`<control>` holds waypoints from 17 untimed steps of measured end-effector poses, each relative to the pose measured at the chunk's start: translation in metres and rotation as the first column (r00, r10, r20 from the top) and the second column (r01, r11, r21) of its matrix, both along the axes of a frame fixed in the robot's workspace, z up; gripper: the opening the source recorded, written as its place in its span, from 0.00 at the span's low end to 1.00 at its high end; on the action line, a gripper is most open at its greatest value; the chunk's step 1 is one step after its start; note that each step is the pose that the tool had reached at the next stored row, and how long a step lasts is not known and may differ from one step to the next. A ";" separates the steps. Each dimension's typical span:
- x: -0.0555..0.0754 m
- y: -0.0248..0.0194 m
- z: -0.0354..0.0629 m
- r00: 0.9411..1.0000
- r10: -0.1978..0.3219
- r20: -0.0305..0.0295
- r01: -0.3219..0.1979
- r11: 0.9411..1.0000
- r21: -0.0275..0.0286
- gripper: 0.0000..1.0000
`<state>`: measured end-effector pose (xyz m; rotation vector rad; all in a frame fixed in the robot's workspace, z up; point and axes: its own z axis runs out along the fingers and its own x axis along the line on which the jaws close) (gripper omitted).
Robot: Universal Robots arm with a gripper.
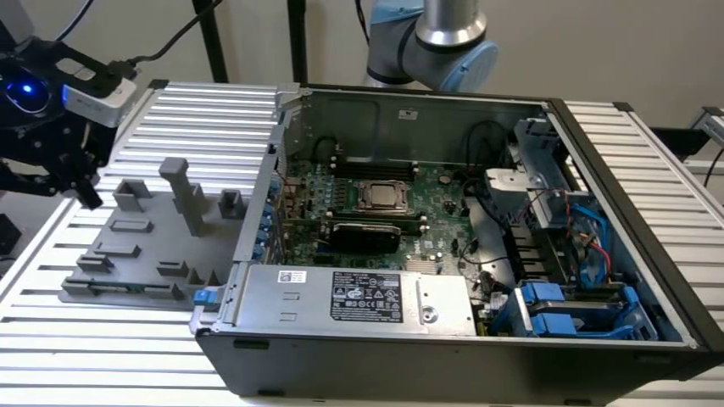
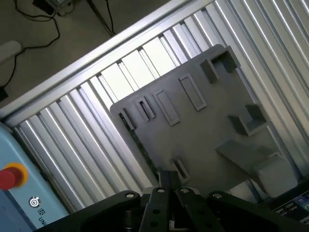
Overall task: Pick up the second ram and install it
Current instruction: 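Pick up the second ram and move it above second insertion slot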
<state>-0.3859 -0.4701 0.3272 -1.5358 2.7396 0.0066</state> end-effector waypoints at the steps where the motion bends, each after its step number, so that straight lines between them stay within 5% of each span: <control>1: 0.000 0.0000 -0.0008 1.000 0.019 0.000 -0.019 1.000 0.000 0.11; 9: 0.000 0.0000 -0.0075 0.987 0.163 0.000 -0.163 0.987 0.000 0.11; 17: 0.000 0.0000 -0.0130 0.952 0.305 0.000 -0.305 0.952 0.000 0.11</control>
